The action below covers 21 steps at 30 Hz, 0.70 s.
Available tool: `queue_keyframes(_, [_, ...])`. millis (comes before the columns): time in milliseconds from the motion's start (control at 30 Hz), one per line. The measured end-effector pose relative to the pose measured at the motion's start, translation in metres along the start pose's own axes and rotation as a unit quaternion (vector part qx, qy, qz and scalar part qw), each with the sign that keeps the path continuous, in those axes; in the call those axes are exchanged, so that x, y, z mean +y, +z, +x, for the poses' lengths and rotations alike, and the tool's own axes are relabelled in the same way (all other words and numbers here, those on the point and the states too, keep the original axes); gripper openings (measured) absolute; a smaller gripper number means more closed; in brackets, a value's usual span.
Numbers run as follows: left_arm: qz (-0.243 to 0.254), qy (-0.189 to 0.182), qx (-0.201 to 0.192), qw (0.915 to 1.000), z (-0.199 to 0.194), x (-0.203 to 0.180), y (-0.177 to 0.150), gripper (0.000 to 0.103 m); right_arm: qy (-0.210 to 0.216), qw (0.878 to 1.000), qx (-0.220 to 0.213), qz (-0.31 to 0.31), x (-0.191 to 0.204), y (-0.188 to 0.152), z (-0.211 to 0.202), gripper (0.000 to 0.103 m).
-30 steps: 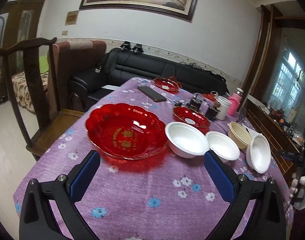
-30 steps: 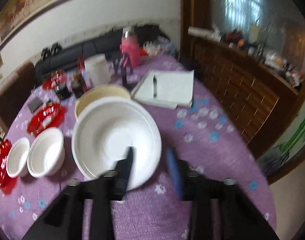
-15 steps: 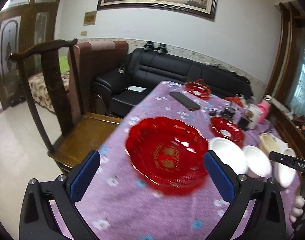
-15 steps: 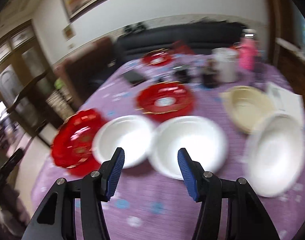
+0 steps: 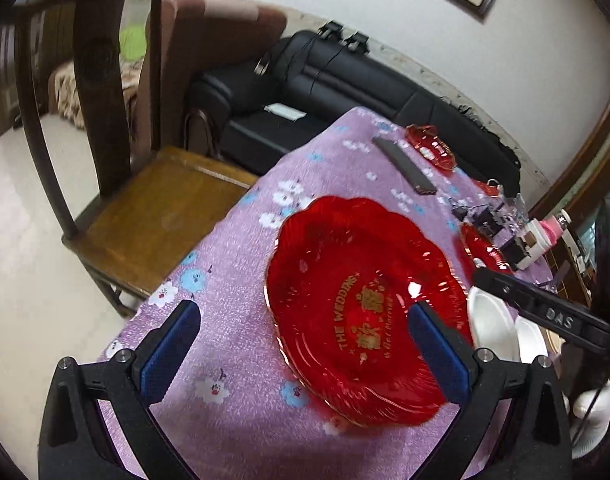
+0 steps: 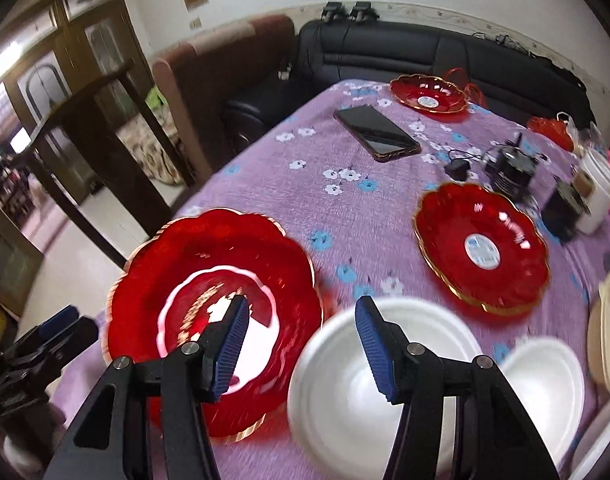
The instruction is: Organize plates and bowls
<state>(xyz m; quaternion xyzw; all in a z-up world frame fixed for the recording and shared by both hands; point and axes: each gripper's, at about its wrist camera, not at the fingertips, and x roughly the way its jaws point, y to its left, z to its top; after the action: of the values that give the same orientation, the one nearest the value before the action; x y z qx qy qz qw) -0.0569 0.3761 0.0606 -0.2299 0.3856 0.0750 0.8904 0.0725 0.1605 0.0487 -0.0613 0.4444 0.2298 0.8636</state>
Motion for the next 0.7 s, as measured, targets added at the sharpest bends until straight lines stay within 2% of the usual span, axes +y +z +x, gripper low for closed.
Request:
queue_keyframes(267, [0.000,0.013,0.033,0.9994,0.036,-0.003,0.004,0.103,-0.025,0.997,0.055,-0.041,0.007,0.022,0.059,0.059])
queue_keyframes(333, [-0.002,0.014,0.040,0.9991,0.044,-0.004,0.004,0.103,-0.030,0.996,0.068,-0.055,0.012,0.021,0.069,0.054])
queue_keyframes(367, [-0.002,0.012,0.044,0.9990,0.048,-0.005,0.005,0.102,-0.029,0.995,0.075,-0.060,0.014,0.020,0.073,0.046])
queue_keyframes(400, [-0.002,0.009,0.047,0.9989,0.051,-0.006,0.005,0.096,-0.029,0.994,0.080,-0.062,0.015,0.019,0.077,0.038])
queue_keyframes(433, [-0.001,0.007,0.051,0.9987,0.054,-0.008,0.004,0.086,-0.035,0.994,0.078,-0.064,0.016,0.019,0.078,0.036])
queue_keyframes(467, [0.005,0.012,0.052,0.9986,0.056,-0.011,0.003,0.083,-0.045,0.994,0.074,-0.068,0.017,0.019,0.078,0.030])
queue_keyframes(500, [0.012,0.020,0.046,0.9987,0.056,-0.013,0.003,0.067,-0.042,0.994,0.070,-0.067,0.017,0.018,0.077,0.026])
queue_keyframes(567, [0.016,0.039,0.042,0.9982,0.056,-0.016,0.002,0.062,-0.029,0.996,0.065,-0.052,0.015,0.018,0.072,0.023])
queue_keyframes(700, [-0.024,0.023,0.038,0.9987,0.048,0.003,0.003,0.053,-0.010,0.998,0.053,-0.040,0.016,0.015,0.061,0.017])
